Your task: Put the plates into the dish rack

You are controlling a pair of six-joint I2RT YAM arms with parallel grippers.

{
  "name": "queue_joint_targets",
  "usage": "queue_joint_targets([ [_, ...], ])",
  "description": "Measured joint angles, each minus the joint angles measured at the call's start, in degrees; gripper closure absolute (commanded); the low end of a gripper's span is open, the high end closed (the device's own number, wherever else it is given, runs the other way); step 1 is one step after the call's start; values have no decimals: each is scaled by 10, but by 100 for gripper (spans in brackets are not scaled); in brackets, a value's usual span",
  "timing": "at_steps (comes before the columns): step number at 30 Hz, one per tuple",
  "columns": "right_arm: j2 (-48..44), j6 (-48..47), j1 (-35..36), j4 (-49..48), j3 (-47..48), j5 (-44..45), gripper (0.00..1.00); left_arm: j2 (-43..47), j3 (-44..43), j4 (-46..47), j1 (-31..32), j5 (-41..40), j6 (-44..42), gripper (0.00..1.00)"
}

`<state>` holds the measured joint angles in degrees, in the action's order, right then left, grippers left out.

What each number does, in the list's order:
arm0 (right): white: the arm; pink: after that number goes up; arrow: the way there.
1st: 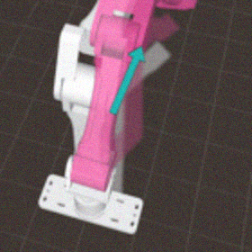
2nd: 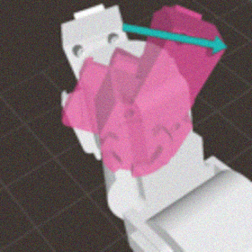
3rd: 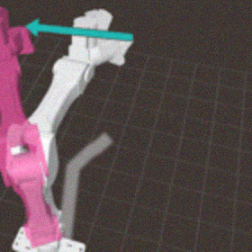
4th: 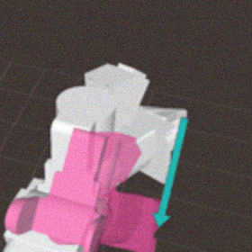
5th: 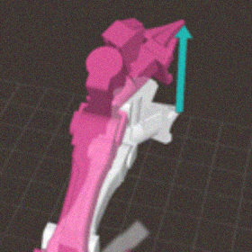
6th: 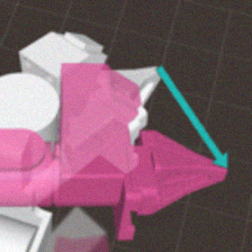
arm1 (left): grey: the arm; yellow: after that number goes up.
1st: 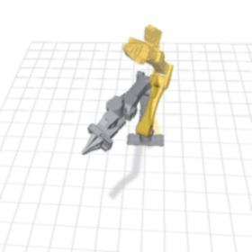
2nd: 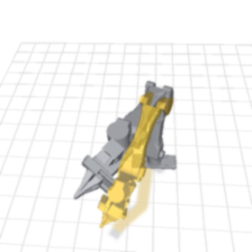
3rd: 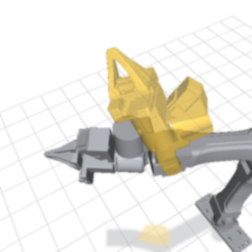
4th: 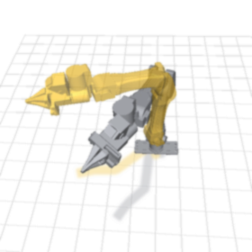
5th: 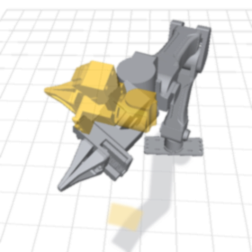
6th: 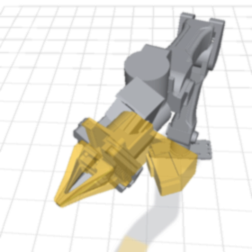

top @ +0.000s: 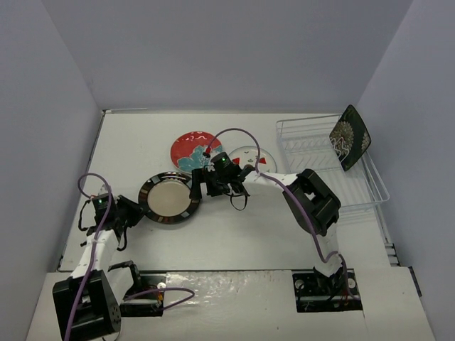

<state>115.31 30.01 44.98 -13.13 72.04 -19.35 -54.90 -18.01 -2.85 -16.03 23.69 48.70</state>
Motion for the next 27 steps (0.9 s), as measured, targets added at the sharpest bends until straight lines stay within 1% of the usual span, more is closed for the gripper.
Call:
queue_joint_targets([
  [4,-6,6,-4,-4,-10,-2,0,11,4,2,0,7,0,100],
  [9,-8,20,-4,-19,-18,-14,0,11,11,20,-1,39,15,100],
  [15,-7,69,-4,-52,-26,-54,0,13,11,24,-1,76,35,100],
  [17,-4,87,-4,-63,-27,-67,1,16,11,23,-1,87,42,100],
  [21,1,124,-9,-86,-39,-87,8,21,11,23,-1,102,53,100],
  [27,4,188,-22,-151,-80,-125,9,23,11,17,-1,111,61,100],
])
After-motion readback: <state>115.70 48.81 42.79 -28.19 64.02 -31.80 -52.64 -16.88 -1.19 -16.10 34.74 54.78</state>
